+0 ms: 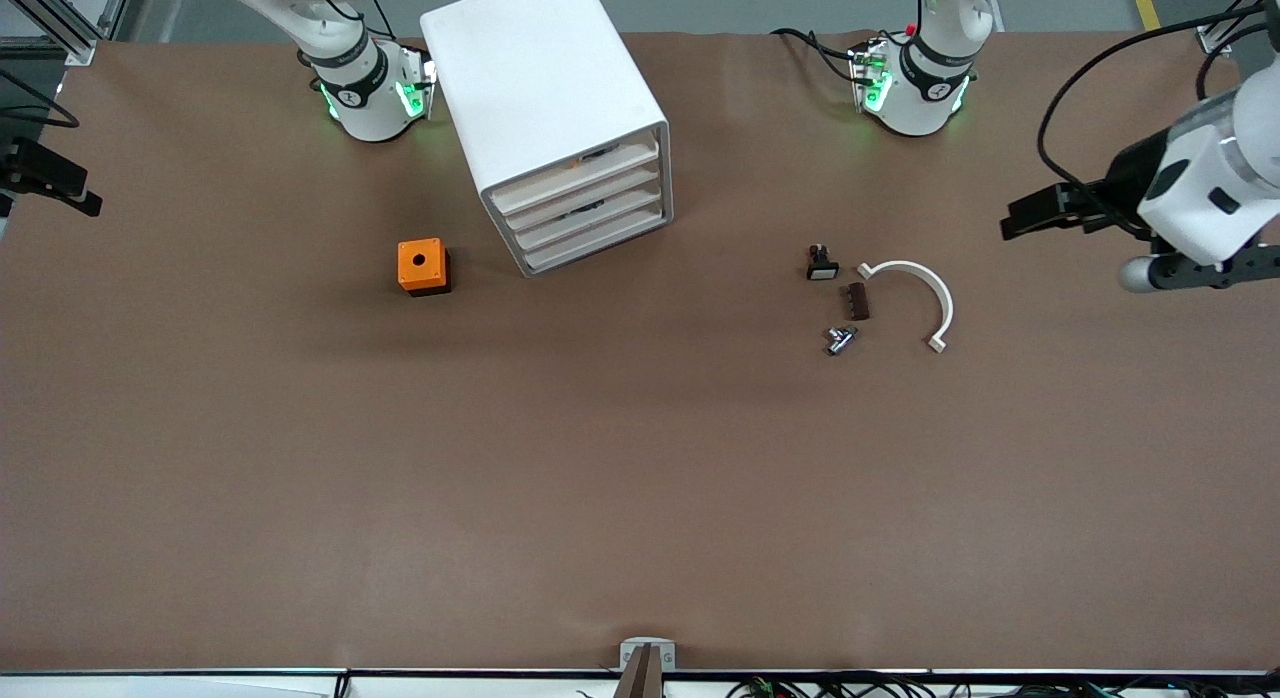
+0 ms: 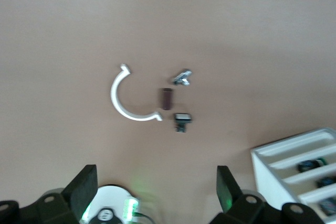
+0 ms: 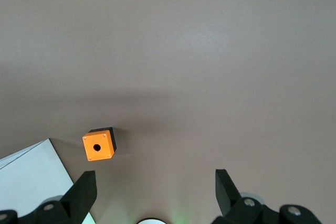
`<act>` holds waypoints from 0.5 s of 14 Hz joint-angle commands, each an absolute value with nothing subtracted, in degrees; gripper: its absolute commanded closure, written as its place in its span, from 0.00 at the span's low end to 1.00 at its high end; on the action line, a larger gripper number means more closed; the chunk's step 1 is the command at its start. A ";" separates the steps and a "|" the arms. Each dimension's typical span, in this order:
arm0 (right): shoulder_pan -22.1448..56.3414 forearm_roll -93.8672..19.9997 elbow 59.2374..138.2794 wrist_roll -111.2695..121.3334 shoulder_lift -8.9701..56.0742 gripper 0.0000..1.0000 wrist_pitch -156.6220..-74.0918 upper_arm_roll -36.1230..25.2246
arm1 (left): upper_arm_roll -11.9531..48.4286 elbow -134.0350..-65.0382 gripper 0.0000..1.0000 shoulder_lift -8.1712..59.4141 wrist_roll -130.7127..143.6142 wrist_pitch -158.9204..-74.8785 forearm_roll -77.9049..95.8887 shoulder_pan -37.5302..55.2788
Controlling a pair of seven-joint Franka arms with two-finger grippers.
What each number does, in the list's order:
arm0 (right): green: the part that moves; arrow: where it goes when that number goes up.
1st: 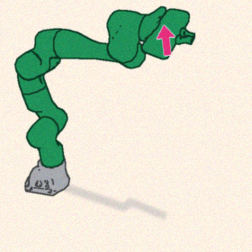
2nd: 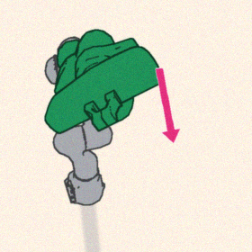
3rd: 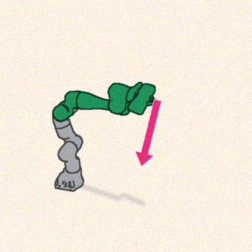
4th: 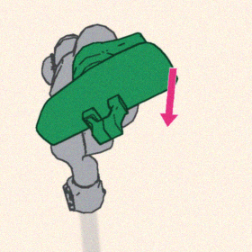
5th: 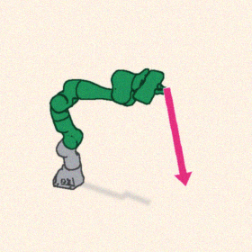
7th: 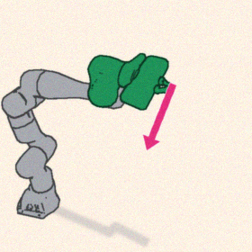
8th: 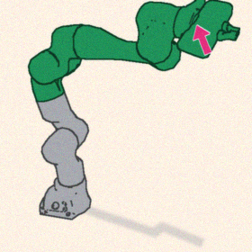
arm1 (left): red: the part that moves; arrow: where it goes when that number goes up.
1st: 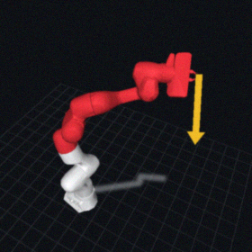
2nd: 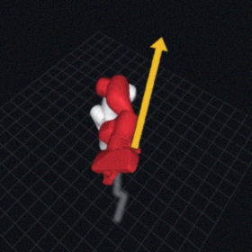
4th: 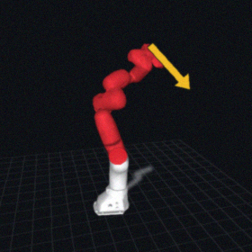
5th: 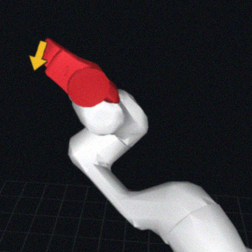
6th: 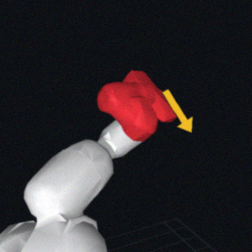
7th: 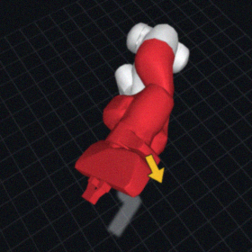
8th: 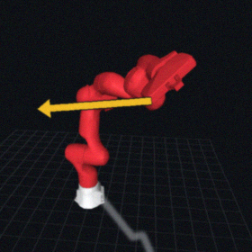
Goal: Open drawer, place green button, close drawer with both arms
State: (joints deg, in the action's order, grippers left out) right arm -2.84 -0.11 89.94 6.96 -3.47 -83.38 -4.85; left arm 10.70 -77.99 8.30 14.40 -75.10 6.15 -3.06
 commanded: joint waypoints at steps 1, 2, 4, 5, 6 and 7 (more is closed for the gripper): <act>-2.81 0.70 91.67 6.68 -4.92 0.00 -84.37 -4.92 | 11.51 -81.91 0.00 5.54 12.13 -75.41 1.16 -3.96; -2.64 0.70 91.67 6.68 -4.92 0.00 -84.37 -4.92 | 11.60 -82.78 0.00 5.45 11.69 -75.58 0.01 -4.22; -2.55 0.70 91.58 6.59 -4.92 0.00 -84.38 -4.92 | 11.60 -83.58 0.00 5.45 9.59 -76.37 -0.18 -5.71; -2.55 0.70 91.67 6.68 -4.92 0.00 -84.38 -4.83 | 11.17 -83.58 0.00 5.45 8.28 -76.64 -0.18 -5.71; -2.64 0.62 91.67 6.68 -4.92 0.00 -84.38 -4.92 | 10.38 -83.58 0.00 5.36 7.04 -76.64 -0.18 -5.19; -2.55 0.62 91.67 6.68 -4.92 0.00 -84.55 -4.92 | 8.28 -83.85 0.00 4.93 6.07 -76.64 -0.18 -3.79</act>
State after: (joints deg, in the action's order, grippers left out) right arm -2.84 -0.09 90.00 6.96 -3.47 -83.54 -4.90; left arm 10.21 -81.64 7.37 8.83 -75.60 0.84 -4.67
